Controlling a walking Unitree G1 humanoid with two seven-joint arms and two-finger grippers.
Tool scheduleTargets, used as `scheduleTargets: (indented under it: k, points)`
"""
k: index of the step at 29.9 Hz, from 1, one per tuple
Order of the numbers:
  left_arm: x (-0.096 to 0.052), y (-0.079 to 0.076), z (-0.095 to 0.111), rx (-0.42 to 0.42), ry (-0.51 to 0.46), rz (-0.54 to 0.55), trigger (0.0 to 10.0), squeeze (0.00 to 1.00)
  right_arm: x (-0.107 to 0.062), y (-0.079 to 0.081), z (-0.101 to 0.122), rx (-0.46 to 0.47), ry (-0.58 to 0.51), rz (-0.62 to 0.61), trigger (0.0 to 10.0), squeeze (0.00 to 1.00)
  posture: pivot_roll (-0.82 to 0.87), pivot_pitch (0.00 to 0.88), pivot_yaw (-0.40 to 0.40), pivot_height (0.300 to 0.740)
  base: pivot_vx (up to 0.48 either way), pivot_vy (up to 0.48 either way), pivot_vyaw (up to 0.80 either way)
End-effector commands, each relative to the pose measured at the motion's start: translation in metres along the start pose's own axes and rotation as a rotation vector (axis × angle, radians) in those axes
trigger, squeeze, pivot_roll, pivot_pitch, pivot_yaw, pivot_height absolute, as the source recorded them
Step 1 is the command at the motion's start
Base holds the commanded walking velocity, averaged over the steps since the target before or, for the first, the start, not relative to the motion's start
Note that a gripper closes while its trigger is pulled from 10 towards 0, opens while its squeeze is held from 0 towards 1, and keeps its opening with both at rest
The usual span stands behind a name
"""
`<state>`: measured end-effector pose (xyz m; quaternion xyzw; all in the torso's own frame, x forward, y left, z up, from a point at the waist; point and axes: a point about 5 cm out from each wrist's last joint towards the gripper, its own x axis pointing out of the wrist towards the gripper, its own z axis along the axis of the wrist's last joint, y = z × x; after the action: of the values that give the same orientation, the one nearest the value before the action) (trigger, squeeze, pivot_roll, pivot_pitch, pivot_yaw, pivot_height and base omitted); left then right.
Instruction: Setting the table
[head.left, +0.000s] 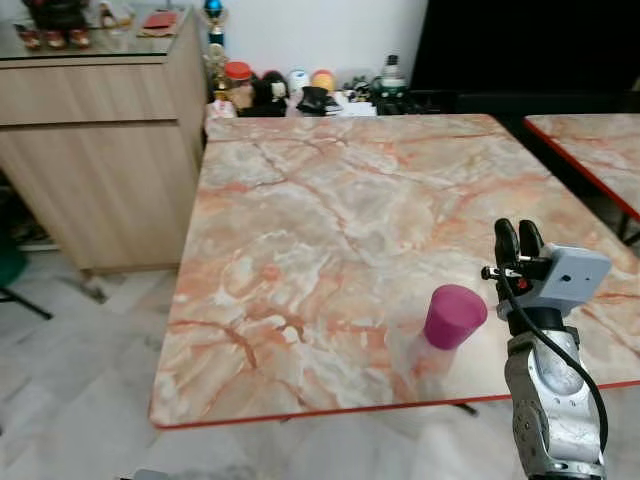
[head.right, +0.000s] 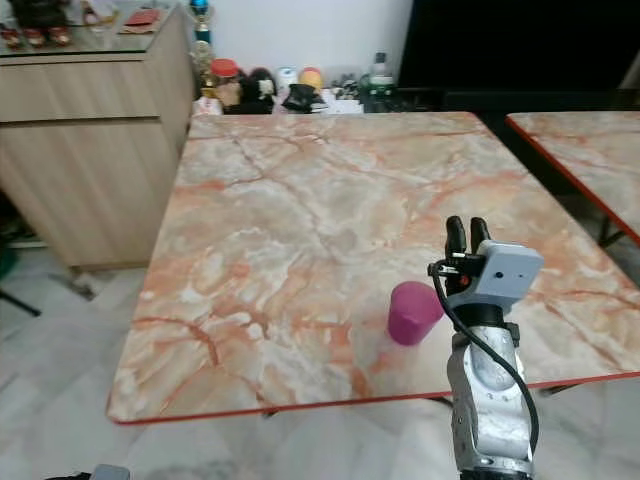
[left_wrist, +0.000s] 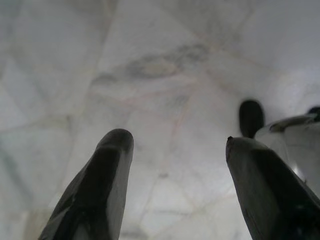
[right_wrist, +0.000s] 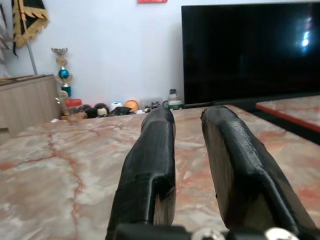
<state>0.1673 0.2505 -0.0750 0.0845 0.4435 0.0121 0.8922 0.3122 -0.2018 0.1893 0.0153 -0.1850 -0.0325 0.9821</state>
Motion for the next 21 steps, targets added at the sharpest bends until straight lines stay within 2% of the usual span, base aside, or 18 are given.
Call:
scheduleTargets:
  k: [1, 7, 16, 21]
  points:
    - [-0.002, 0.0, -0.007, 0.024, 0.027, -0.009, 10.0, 0.0, 0.0, -0.001, 0.003, -0.008, -0.004, 0.001, 10.0, 0.0, 0.01, 0.108, 0.013, 0.74, 0.0, 0.0, 0.0]
    - [-0.002, 0.002, -0.009, 0.033, 0.035, -0.003, 10.0, 0.0, 0.0, 0.0, 0.002, -0.007, 0.001, 0.007, 10.0, 0.0, 0.01, 0.11, 0.013, 0.74, 0.0, -0.463, 0.0]
    - [-0.003, 0.003, -0.012, 0.019, 0.044, 0.003, 10.0, 0.0, -0.001, -0.001, 0.0, -0.016, 0.025, 0.009, 10.0, 0.0, 0.01, 0.112, 0.013, 0.74, 0.0, 0.0, 0.0]
    - [-0.003, 0.002, -0.011, 0.019, 0.043, -0.002, 10.0, 0.0, -0.003, 0.003, -0.008, -0.061, 0.117, 0.043, 10.0, 0.0, 0.0, 0.116, 0.011, 0.74, 0.0, 0.0, 0.0]
